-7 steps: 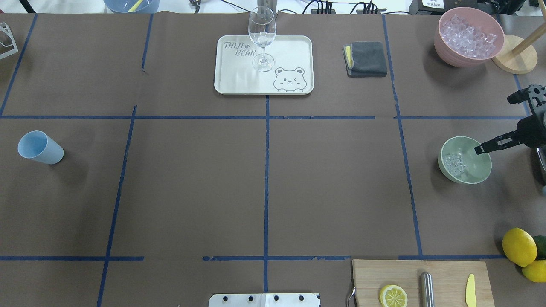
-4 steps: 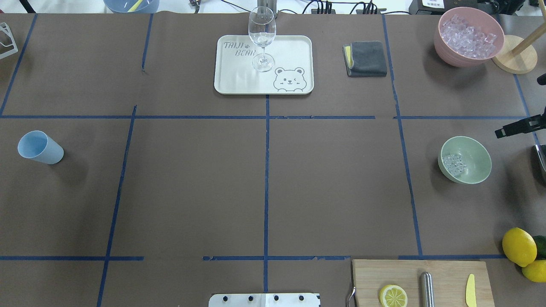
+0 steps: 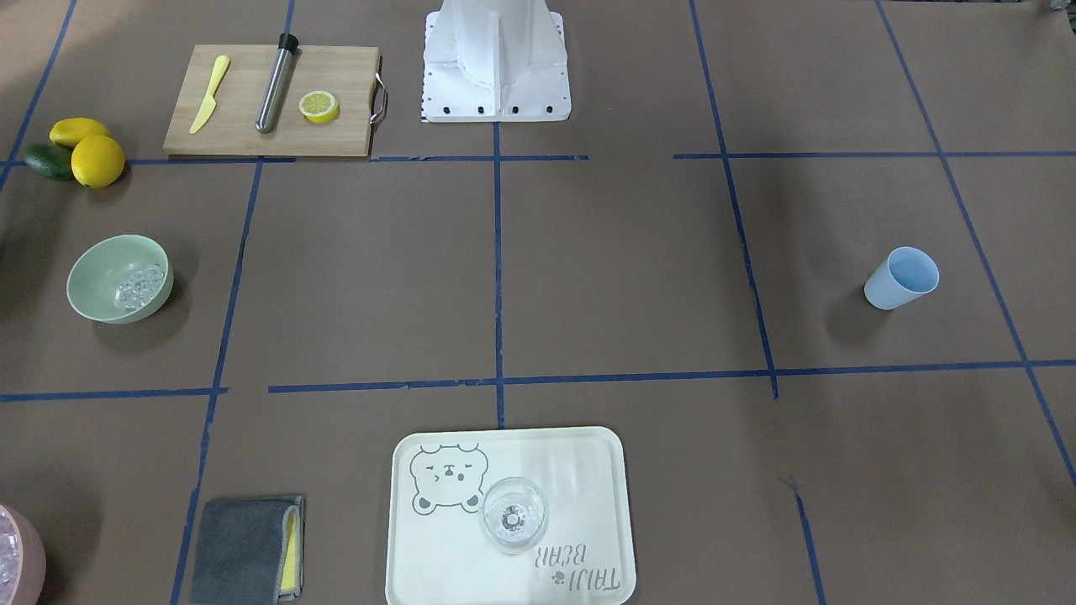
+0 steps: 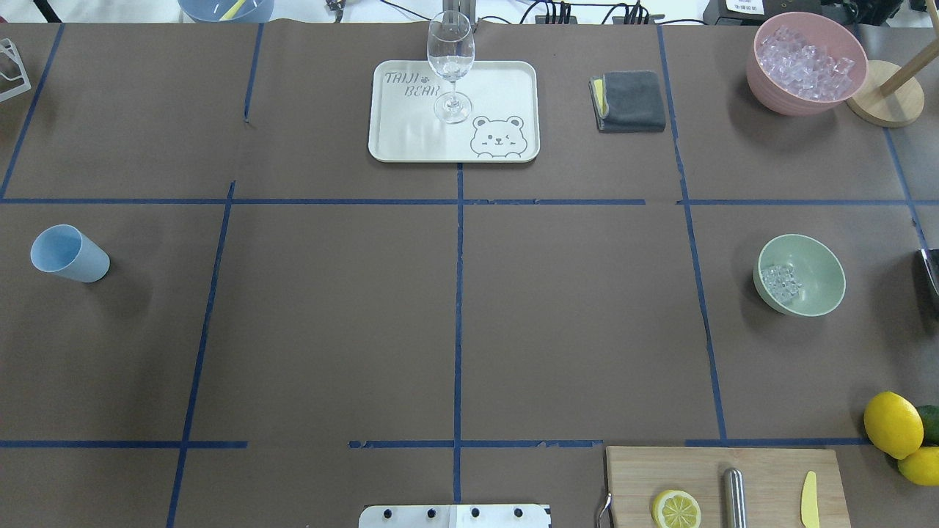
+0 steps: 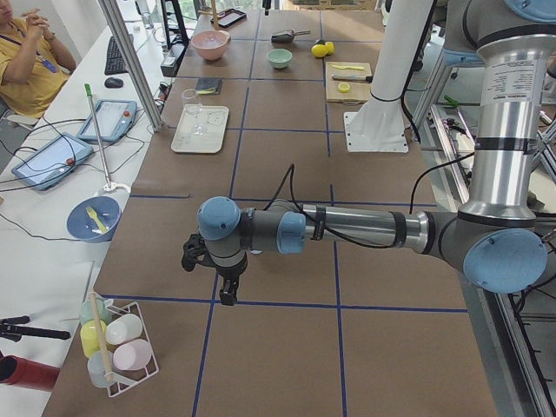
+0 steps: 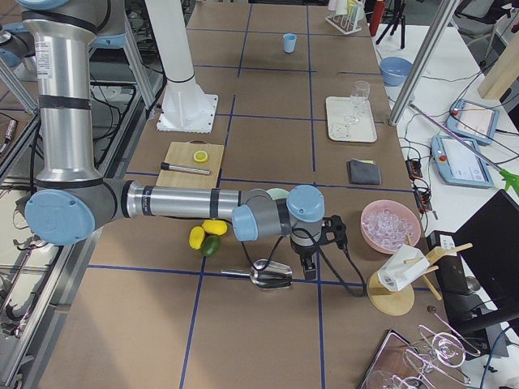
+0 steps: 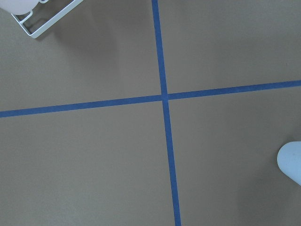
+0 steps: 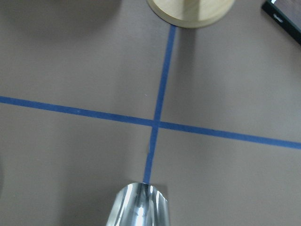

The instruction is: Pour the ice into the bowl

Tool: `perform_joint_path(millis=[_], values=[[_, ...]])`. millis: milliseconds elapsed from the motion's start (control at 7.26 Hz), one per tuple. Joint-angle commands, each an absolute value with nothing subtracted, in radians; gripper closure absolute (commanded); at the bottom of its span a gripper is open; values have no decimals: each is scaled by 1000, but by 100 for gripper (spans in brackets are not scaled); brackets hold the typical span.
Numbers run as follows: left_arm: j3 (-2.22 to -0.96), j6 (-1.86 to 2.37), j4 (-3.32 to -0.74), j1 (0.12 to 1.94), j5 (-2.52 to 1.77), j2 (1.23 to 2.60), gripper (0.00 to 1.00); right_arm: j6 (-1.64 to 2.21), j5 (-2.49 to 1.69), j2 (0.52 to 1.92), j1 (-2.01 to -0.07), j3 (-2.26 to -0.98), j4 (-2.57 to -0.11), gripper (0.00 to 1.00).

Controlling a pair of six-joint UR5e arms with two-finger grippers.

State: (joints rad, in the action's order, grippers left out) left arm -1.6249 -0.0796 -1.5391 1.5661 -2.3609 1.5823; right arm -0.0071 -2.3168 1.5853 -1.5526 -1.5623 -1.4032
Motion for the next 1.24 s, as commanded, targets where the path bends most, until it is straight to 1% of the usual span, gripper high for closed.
perform_joint_path(millis=[0, 138, 413, 1102], values=[[-1626, -80, -1539, 1566, -2361, 1583, 0, -47, -2306, 1639, -1629, -1583, -1520, 0], [-1629, -80, -1537, 1566, -2361, 1583, 0, -113, -2301, 1682, -1632, -1586, -1507, 0], [-1617, -80, -1535, 1565, -2347, 1575, 0, -132, -2272, 1677, -1632, -1586, -1442, 0], [-1646, -80, -1537, 1566, -2326, 1574, 0, -129, -2315, 1669, -1600, -1592, -1453, 0]])
